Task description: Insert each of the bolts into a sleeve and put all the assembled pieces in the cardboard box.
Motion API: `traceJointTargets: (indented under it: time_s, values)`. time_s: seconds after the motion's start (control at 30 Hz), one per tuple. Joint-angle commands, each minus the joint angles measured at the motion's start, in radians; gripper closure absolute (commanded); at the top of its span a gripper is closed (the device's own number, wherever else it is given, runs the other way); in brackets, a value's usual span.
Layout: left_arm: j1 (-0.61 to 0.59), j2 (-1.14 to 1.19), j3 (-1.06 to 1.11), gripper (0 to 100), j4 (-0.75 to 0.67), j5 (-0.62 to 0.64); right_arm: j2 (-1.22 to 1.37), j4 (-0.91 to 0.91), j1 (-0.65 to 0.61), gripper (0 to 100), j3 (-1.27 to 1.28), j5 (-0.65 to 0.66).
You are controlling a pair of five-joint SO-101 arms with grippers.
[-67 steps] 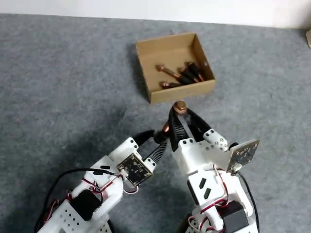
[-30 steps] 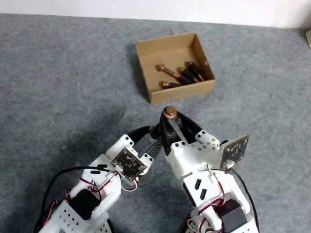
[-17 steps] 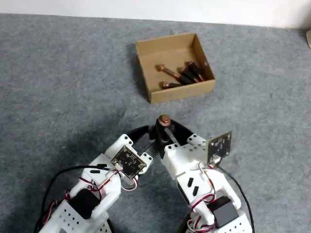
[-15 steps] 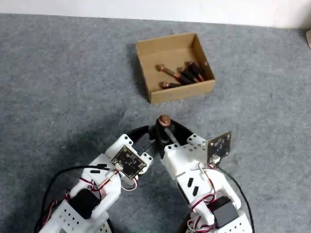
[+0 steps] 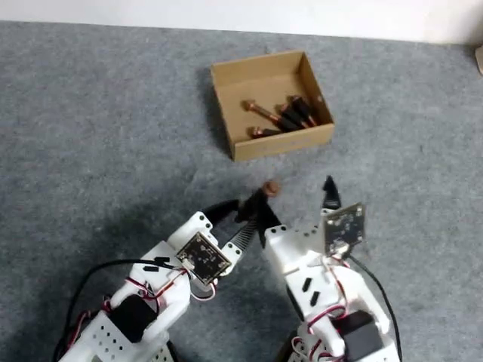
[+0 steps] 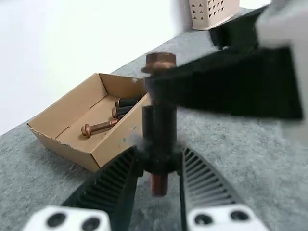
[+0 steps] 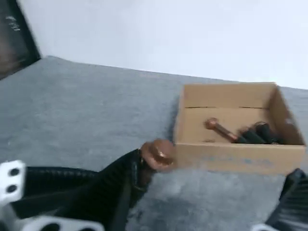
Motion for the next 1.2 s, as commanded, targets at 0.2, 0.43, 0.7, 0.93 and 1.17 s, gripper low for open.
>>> traceJointTargets:
  time_s: [0.2,0.43,0.7,0.93,1.17]
  values:
    - [-0.018,-0.008,0.019,100,-0.029,0.003,-0.015,0.036,-0.142,59.2,-0.073,0.017]
    - [-0.018,-0.012,0.019,100,-0.026,0.003,-0.015,0.012,-0.065,59.2,0.005,0.012]
    - [-0.140,-0.007,-0.015,100,-0.026,0.006,-0.016,0.010,0.226,59.2,0.021,-0.046]
    - [-0.228,0.047,-0.303,100,-0.023,0.008,-0.016,-0.047,0.329,59.2,0.206,-0.043]
    - [-0.288,0.667,-0.751,100,-0.031,0.008,-0.016,-0.206,0.328,59.2,0.354,-0.043]
